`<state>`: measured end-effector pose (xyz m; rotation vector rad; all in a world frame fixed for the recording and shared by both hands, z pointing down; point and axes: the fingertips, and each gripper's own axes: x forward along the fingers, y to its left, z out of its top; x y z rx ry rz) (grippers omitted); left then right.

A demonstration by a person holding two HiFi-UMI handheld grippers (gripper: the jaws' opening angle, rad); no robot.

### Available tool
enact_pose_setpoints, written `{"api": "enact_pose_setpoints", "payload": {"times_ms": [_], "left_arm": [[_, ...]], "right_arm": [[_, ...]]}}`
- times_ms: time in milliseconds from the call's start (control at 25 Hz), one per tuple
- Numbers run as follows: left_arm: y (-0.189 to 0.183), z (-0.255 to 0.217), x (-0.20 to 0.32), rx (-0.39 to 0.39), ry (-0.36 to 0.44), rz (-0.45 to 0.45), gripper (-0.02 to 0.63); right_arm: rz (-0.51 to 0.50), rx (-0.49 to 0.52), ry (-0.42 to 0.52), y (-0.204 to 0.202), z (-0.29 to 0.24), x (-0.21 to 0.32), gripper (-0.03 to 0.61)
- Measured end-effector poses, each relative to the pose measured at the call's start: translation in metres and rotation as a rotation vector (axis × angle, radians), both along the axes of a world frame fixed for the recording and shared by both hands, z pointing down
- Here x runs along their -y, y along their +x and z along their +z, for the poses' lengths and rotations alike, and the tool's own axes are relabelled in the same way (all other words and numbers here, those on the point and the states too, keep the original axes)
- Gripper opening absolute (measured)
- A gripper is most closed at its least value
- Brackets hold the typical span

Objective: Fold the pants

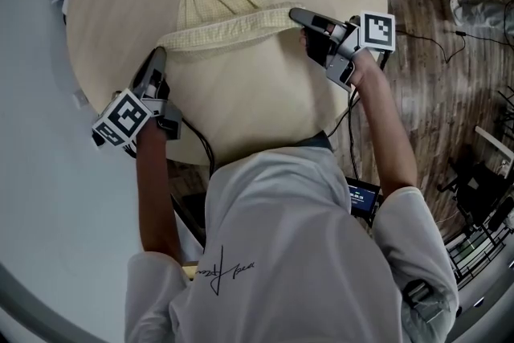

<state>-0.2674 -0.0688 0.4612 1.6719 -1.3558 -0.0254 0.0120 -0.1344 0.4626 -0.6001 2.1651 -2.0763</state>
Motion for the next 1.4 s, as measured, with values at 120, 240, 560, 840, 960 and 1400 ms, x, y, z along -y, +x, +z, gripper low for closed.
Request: {"api": "enact_pose_setpoints", "payload": {"times_ms": [120, 240, 560, 840, 960, 1400], "left_arm": [[-0.002, 0.002, 0.009, -0.013, 0.001, -0.014, 0.083], [-0.003, 0.004, 0.015, -0.024, -0.001, -0.026, 0.083], [-0.01, 0.023, 0.048, -0.018, 0.011, -0.032, 0.083], [-0.017, 0.037, 0.067, -0.109, -0.01, -0.067, 0.083], [-0.018, 0.038, 0.07, -0.121, -0.017, -0.07, 0.083], [-0.018, 0.047, 0.087, -0.16, -0.034, -0.065, 0.083]], "right_arm": [[0.005, 0.001, -0.005, -0.001, 0.001, 0.007, 0.031], [-0.005, -0.026, 0.003, -0.001, 0.005, 0.01, 0.031], [0.019, -0.041, -0.004, -0.011, 0.026, 0.042, 0.031], [0.072, -0.006, -0.052, -0.014, 0.04, 0.06, 0.031], [0.089, 0.002, -0.068, -0.014, 0.042, 0.063, 0.031], [0.147, 0.035, -0.154, -0.013, 0.06, 0.077, 0.031]]}}
